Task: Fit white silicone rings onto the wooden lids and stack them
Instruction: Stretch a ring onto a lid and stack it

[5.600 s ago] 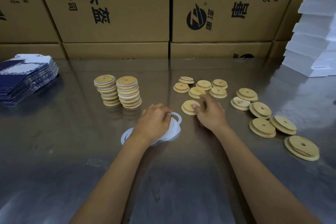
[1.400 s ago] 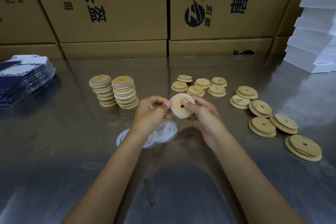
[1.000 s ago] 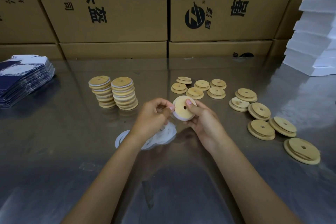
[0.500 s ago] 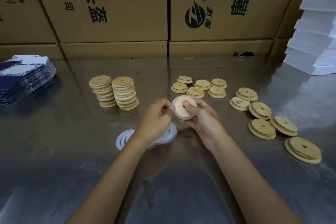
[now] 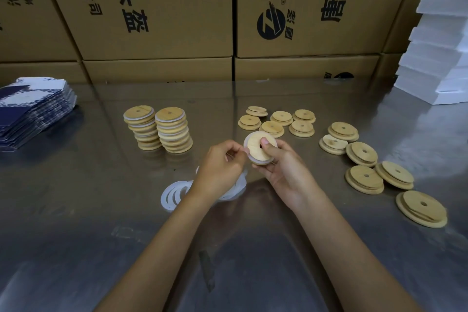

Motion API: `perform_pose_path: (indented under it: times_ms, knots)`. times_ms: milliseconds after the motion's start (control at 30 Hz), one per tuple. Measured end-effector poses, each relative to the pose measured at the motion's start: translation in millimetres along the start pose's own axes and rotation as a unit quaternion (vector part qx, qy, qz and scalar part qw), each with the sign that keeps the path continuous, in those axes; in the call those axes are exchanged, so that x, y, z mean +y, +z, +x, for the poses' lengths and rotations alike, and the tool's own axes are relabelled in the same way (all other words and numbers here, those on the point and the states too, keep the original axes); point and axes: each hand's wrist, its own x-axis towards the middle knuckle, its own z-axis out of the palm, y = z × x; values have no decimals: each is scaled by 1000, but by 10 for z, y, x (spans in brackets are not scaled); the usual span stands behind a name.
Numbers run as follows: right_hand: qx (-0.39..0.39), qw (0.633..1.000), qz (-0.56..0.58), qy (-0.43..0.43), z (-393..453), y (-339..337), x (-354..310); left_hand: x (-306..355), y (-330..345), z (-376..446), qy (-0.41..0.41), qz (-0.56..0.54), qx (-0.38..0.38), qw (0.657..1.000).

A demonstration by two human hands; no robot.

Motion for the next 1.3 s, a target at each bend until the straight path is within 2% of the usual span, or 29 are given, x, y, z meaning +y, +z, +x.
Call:
perform_pose_path:
  times_ms: [133,333,467,567,667,867,1167,1300]
  knots:
    - [-5,999,33,4,4,2,10,55,-10,-15,-31,-37,17,999]
    - [-14,997,78,18,8,-5,19,61,18,-19,-95,-32,-7,995]
    - [-21,999,-8,32,23,-39,-22,61,-78,34,-80,-49,64,993]
    - [-49,994,-92,37,23,-45,-13,64,-104,48,-73,-59,84,992]
    - [-65,990,-121,29,15,-35,-10,63,-91,42,-72,-56,81,993]
    - [-59,994,-96,16,22,-39,2,22,-112,58,-81,-43,59,994]
    - [-29,999,-11,8,26,-29,-19,14,-43,17,-102,-13,-19,995]
    - [-30,999,-12,8,24,-43,-33,-5,3,10,-80,-15,-2,997]
